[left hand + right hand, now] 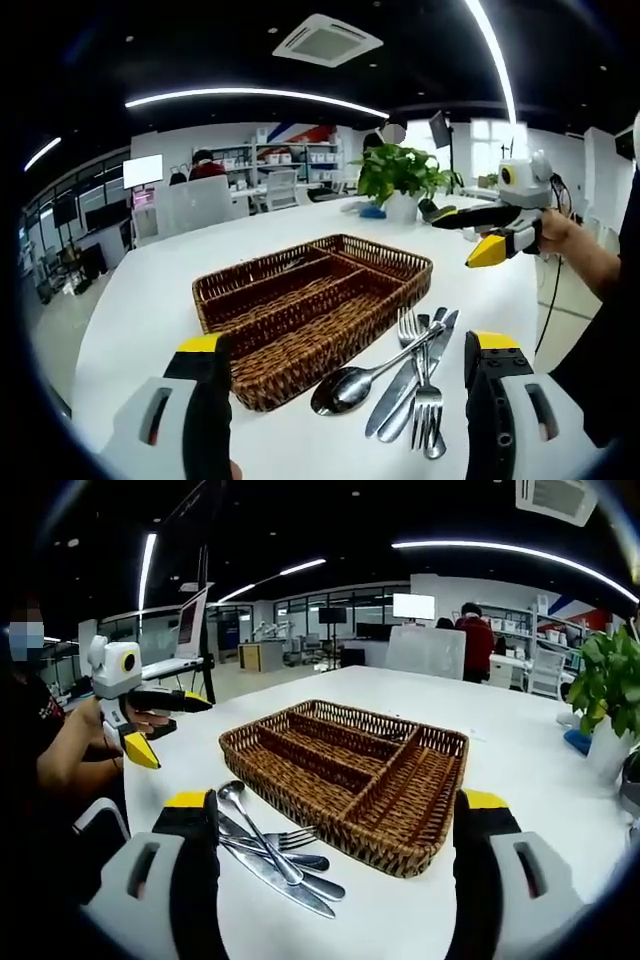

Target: Arrange the knives, forks, and spoons in their matching storage slots by inserting each utensil handle-first until every utensil is classified and aligned in the correct compartment

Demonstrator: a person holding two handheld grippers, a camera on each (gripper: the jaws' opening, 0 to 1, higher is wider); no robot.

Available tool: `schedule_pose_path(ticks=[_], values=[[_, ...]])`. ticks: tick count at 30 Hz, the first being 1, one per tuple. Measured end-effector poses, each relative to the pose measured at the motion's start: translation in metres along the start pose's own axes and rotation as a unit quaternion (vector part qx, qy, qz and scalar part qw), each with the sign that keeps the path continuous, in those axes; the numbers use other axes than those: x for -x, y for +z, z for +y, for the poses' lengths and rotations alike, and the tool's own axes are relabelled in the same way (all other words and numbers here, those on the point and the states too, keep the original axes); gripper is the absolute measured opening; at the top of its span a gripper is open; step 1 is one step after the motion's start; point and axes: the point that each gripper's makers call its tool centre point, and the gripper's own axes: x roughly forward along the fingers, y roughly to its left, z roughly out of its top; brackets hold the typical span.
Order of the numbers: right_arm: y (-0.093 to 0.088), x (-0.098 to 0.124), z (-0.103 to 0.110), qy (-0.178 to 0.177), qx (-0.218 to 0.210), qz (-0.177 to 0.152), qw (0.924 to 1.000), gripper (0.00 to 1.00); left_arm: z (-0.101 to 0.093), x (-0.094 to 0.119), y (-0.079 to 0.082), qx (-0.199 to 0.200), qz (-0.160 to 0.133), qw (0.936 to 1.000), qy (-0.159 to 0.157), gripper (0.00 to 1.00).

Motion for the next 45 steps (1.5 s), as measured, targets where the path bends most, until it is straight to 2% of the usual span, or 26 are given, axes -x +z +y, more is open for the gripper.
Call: schedule_pose_path(ticks=[3,15,19,28,34,36,42,45], values=[[-0.002,0.000,0.000,-0.002,-0.001,0.001,1.0000,1.00,0.002,-0.001,-0.002,-0.005,-0.001,1.0000,0.005,0.97],[-0.010,-0.001,0.002,0.000,-0.005,0.010,0.9999,1.00,0.000,-0.013,-0.029,-0.017,0.034,0.9992,-0.010,0.86],[-0.014,-0.002,0.002,0.000,-0.009,0.014,0.9999,0.99,-0.001,-0.019,-0.042,-0.013,0.050,0.9983,-0.025,0.79],[-0.023,-0.002,0.003,0.000,-0.017,0.021,0.9996,0.96,0.002,-0.025,-0.066,-0.009,0.089,0.9955,-0.032,0.60],[-0.028,-0.001,0.001,-0.005,-0.019,0.026,0.9995,0.94,0.002,-0.031,-0.073,-0.026,0.101,0.9937,-0.041,0.47],[-0.027,0.000,-0.001,-0.009,-0.020,0.024,0.9995,0.94,0.004,-0.032,-0.078,-0.039,0.121,0.9911,-0.041,0.43],[-0.028,0.002,-0.003,-0.013,-0.022,0.024,0.9994,0.92,0.004,-0.042,-0.089,-0.069,0.148,0.9851,-0.055,0.40],[-0.029,0.002,-0.005,-0.016,-0.023,0.026,0.9993,0.92,0.004,-0.046,-0.091,-0.076,0.150,0.9841,-0.058,0.38]])
